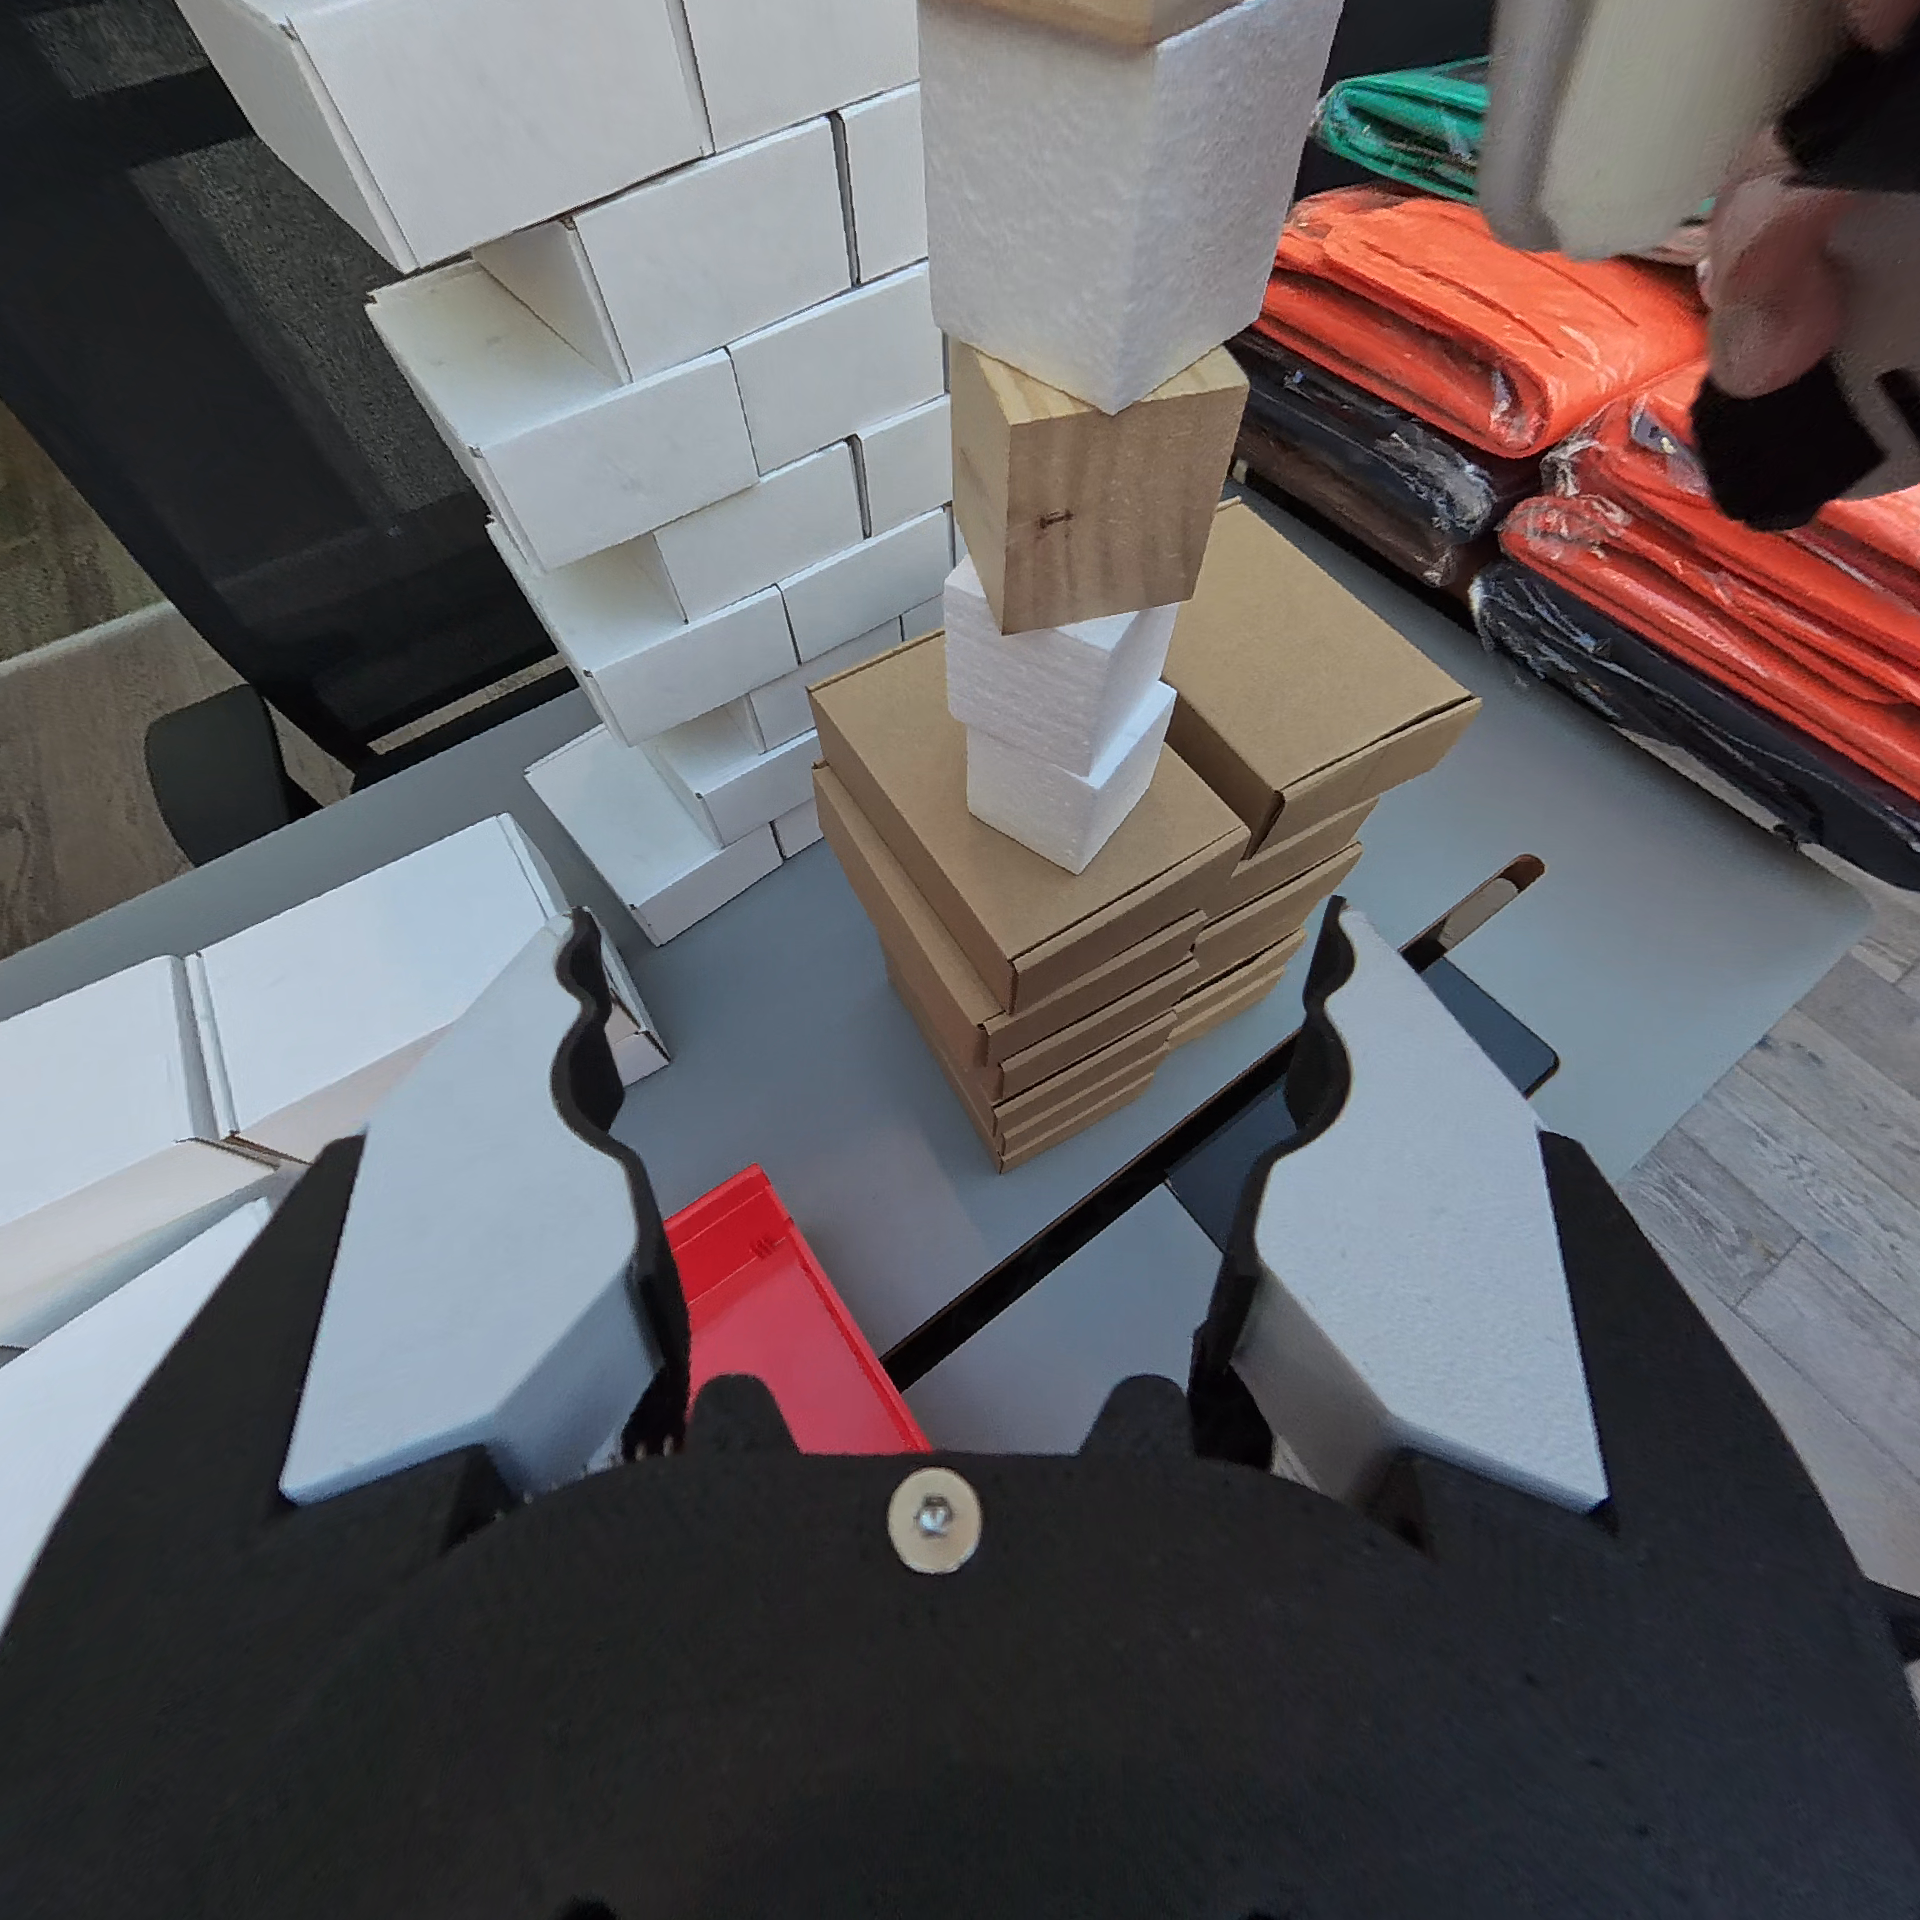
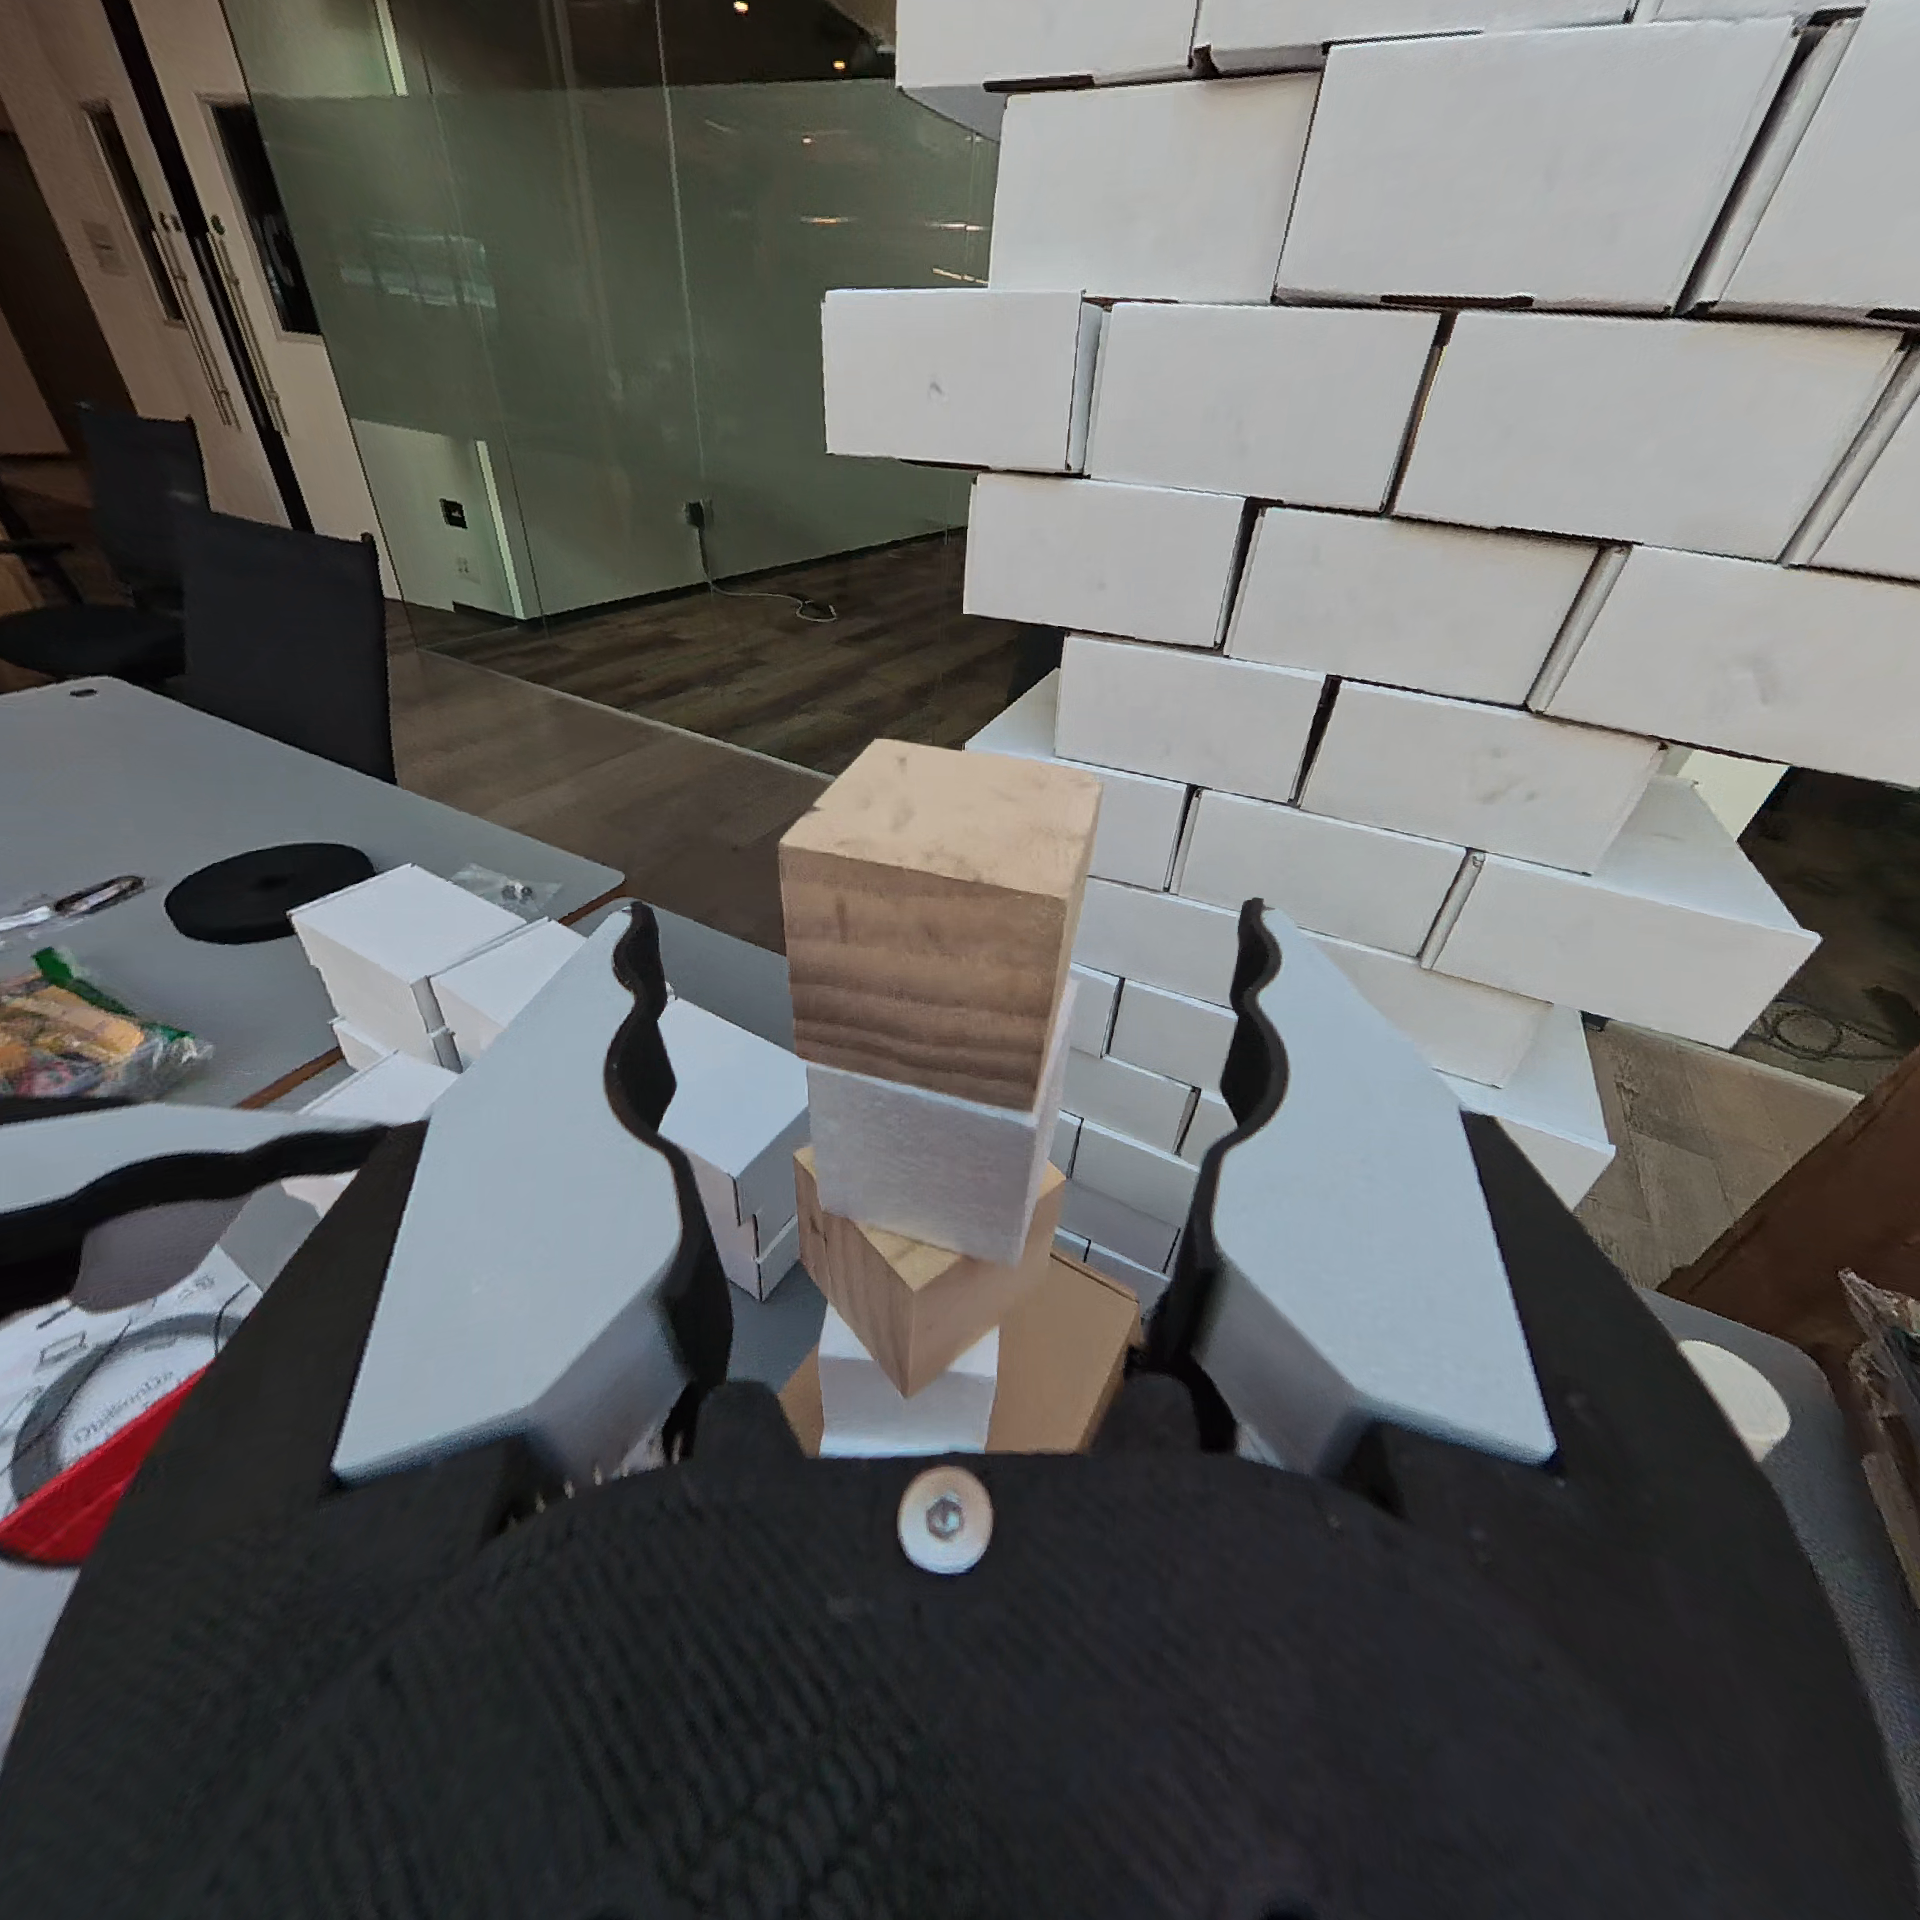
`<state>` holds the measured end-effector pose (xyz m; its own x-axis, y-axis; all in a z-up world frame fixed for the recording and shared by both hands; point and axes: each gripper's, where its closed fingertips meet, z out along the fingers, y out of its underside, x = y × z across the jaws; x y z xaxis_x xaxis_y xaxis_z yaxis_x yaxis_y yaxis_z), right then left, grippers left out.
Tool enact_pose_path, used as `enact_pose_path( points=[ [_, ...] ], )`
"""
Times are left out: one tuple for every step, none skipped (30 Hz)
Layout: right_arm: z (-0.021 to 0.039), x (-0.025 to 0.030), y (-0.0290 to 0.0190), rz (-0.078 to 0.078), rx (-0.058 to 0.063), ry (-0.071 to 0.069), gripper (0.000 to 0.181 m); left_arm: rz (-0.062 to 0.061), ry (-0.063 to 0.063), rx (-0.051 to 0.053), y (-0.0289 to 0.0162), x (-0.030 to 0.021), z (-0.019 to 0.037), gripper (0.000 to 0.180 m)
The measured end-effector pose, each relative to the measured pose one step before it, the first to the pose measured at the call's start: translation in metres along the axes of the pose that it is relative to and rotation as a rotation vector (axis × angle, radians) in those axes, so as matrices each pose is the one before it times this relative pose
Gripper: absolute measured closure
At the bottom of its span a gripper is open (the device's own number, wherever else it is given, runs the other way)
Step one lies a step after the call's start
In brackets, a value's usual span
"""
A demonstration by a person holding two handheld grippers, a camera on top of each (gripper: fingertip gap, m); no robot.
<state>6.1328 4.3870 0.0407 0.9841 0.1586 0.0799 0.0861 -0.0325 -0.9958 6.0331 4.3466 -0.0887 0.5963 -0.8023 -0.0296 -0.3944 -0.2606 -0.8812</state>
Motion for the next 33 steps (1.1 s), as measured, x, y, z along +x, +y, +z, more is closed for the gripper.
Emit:
enact_pose_path(
  points=[
    [0.00545, -0.00053, -0.00001, 0.0187, 0.0127, 0.0173, 0.074, -0.0116, 0.0162, 0.0005, 0.0012, 0.0011, 0.00028, 0.049],
    [0.00443, -0.00164, 0.00147, 0.0012, 0.0053, 0.0075, 0.078, -0.0072, 0.0112, -0.0022, 0.00173, 0.00041, -0.00026, 0.051],
    [0.00332, 0.00038, 0.00285, -0.007, -0.0051, 0.0169, 0.083, -0.0026, 0.004, -0.0039, 0.00196, -0.00067, -0.00059, 0.051],
    [0.00264, 0.00165, 0.00241, -0.0075, -0.0017, 0.0227, 0.087, 0.0003, 0.002, -0.0023, 0.00172, -0.00091, -0.00085, 0.051],
    [0.00147, 0.00035, 0.00172, 0.009, -0.0027, 0.0088, 0.091, 0.001, 0.002, -0.0005, 0.00151, -0.0009, -0.00101, 0.053],
    [0.00074, -0.00022, -0.00046, 0.0183, 0.0086, 0.0006, 0.095, 0.0001, 0.0015, -0.0007, 0.00138, -0.00092, -0.00095, 0.054],
    [0.00076, -0.00052, -0.00066, 0.0158, 0.0063, -0.0031, 0.098, -0.0009, 0.0022, -0.0011, 0.00126, -0.00086, -0.00086, 0.055],
    [0.00107, 0.00021, 0.00063, 0.005, -0.0032, 0.0026, 0.099, -0.0022, 0.0027, -0.0007, 0.001, -0.00077, -0.00047, 0.056],
    [0.00121, 0.00038, 0.00113, -0.005, -0.0078, 0.0049, 0.103, -0.0023, 0.0029, -0.0006, 0.00062, -0.00059, -0.00022, 0.056],
    [0.00097, 0.00013, 0.00143, -0.009, -0.0087, 0.0027, 0.109, -0.0021, 0.0033, 0.0001, 0.0002, -0.00046, 0.0, 0.057],
    [0.00039, -0.00088, 0.00129, -0.0097, -0.0084, -0.0045, 0.12, -0.0012, 0.0065, 0.0005, -0.00041, 0.00013, 0.00041, 0.058],
    [0.00006, -0.0008, -0.00049, -0.0047, 0.0019, -0.0053, 0.122, 0.0006, 0.0079, 0.0006, -0.00088, 0.00047, 0.00062, 0.06],
    [0.00045, -0.00033, 0.00005, -0.0014, -0.0035, -0.0023, 0.122, 0.0031, 0.0068, 0.0037, -0.00191, 0.00052, 0.00091, 0.06],
    [0.00022, 0.00013, -0.00044, -0.001, -0.0035, 0.0004, 0.123, 0.0063, 0.0099, 0.0057, -0.00274, 0.00079, 0.00125, 0.062],
    [-0.00019, -0.00005, -0.00229, -0.0046, 0.0064, -0.0007, 0.122, 0.0082, 0.0207, 0.0056, -0.00341, 0.00239, 0.00191, 0.065],
    [-0.00087, -0.00216, -0.0047, -0.0064, 0.0146, -0.0151, 0.123, 0.0052, 0.035, 0.0093, -0.00475, 0.00388, 0.00257, 0.065],
    [-0.00132, -0.00163, -0.00658, -0.0068, 0.0194, -0.0114, 0.122, -0.002, 0.0407, 0.0139, -0.00618, 0.00354, 0.00296, 0.066],
    [-0.00224, -0.00033, -0.00833, -0.0153, 0.022, -0.0046, 0.122, -0.0051, 0.0455, 0.0149, -0.00721, 0.00329, 0.00328, 0.069],
    [-0.00342, 0.00112, -0.01005, -0.0249, 0.0208, -0.0016, 0.122, -0.003, 0.0485, 0.0192, -0.00881, 0.0027, 0.00358, 0.073],
    [-0.00513, 0.00262, -0.01059, -0.0275, 0.0137, -0.0014, 0.122, 0.0043, 0.0378, 0.0233, -0.0099, 0.00053, 0.00411, 0.074],
    [-0.00769, 0.00375, -0.01108, -0.0228, 0.0096, -0.0067, 0.122, 0.015, 0.0257, 0.0192, -0.01008, -0.00155, 0.00475, 0.076],
    [-0.01123, 0.00385, -0.01192, -0.0174, 0.0137, -0.0183, 0.122, 0.0248, 0.0206, 0.0142, -0.00991, -0.00187, 0.00576, 0.076],
    [-0.01455, 0.00512, -0.01214, -0.0156, 0.0194, -0.0153, 0.122, 0.0331, 0.02, 0.013, -0.00998, -0.00137, 0.00656, 0.076],
    [-0.01714, 0.00806, -0.00959, -0.0171, 0.0086, 0.0023, 0.122, 0.0374, 0.0216, 0.015, -0.00968, -0.00061, 0.0073, 0.075],
    [-0.0184, 0.00662, -0.00651, -0.0269, 0.0023, -0.006, 0.122, 0.0323, 0.0232, 0.0158, -0.00867, -0.00031, 0.00771, 0.075],
    [-0.01922, 0.0071, -0.00216, -0.0241, -0.0068, 0.0043, 0.122, 0.0219, 0.0225, 0.0122, -0.00715, -0.00047, 0.00777, 0.076],
    [-0.01912, 0.0078, 0.00272, -0.0127, -0.0196, 0.0179, 0.122, 0.0118, 0.018, 0.0117, -0.00578, -0.00108, 0.00766, 0.077],
    [-0.01827, 0.00583, 0.00563, -0.0068, -0.0184, 0.0122, 0.122, 0.0003, 0.0174, 0.0115, -0.00467, -0.00122, 0.00677, 0.078],
    [-0.01677, 0.00587, 0.00875, 0.0043, -0.0233, 0.0194, 0.122, -0.0086, 0.0196, 0.0079, -0.00373, -0.00032, 0.00584, 0.079],
    [-0.01502, 0.00553, 0.01136, 0.0112, -0.0305, 0.0222, 0.122, -0.0073, 0.0173, 0.0044, -0.00241, -0.00013, 0.00484, 0.081],
    [-0.01312, 0.00434, 0.01166, 0.0109, -0.0274, 0.0174, 0.123, -0.0016, 0.0094, -0.0016, -0.00044, -0.0009, 0.00416, 0.084],
    [-0.0114, 0.00401, 0.01082, 0.0157, -0.0218, 0.0188, 0.123, 0.0044, 0.0021, -0.0104, 0.00172, -0.00172, 0.00358, 0.086],
    [-0.00933, 0.00336, 0.00967, 0.0179, -0.0185, 0.0162, 0.122, 0.0072, -0.0036, -0.0115, 0.00225, -0.00191, 0.00279, 0.087]
  ],
)
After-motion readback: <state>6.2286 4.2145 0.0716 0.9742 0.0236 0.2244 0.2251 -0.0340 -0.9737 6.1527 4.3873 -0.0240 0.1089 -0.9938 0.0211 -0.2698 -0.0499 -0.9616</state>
